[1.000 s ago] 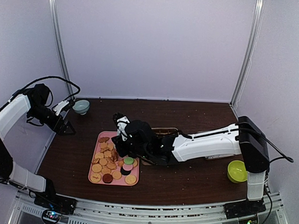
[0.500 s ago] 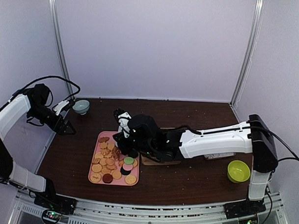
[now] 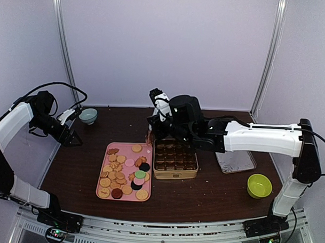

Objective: Pack the cookies
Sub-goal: Place the fake cookies in the empty pocket of the box, then pick up the fake cookies from the plate.

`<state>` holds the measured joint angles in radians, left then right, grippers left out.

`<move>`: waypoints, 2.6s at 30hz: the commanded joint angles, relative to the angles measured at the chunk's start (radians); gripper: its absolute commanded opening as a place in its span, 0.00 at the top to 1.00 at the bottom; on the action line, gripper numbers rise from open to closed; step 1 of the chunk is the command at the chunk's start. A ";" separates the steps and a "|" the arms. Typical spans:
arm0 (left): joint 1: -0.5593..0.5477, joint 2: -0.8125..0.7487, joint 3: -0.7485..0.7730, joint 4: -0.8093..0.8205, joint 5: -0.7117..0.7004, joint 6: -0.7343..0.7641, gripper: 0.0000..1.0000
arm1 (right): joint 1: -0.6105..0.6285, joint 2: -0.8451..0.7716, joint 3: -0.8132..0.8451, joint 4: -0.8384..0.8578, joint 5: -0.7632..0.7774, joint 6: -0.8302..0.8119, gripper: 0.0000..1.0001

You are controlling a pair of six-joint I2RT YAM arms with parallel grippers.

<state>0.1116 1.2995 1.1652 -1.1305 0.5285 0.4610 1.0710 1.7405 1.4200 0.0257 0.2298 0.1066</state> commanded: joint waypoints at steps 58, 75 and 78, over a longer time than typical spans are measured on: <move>0.008 0.049 0.081 -0.060 0.140 -0.002 0.14 | -0.046 0.000 0.035 0.002 -0.044 -0.162 0.78; 0.008 0.017 0.060 -0.085 0.099 0.018 0.13 | 0.149 0.164 0.139 0.118 -0.060 -0.039 0.75; 0.007 0.014 0.055 -0.084 0.098 0.018 0.13 | 0.155 0.211 0.195 0.112 -0.063 -0.031 0.74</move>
<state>0.1116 1.3361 1.2213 -1.2060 0.6281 0.4622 1.2221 1.9099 1.5265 0.0906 0.1711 0.0399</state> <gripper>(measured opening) 0.868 0.254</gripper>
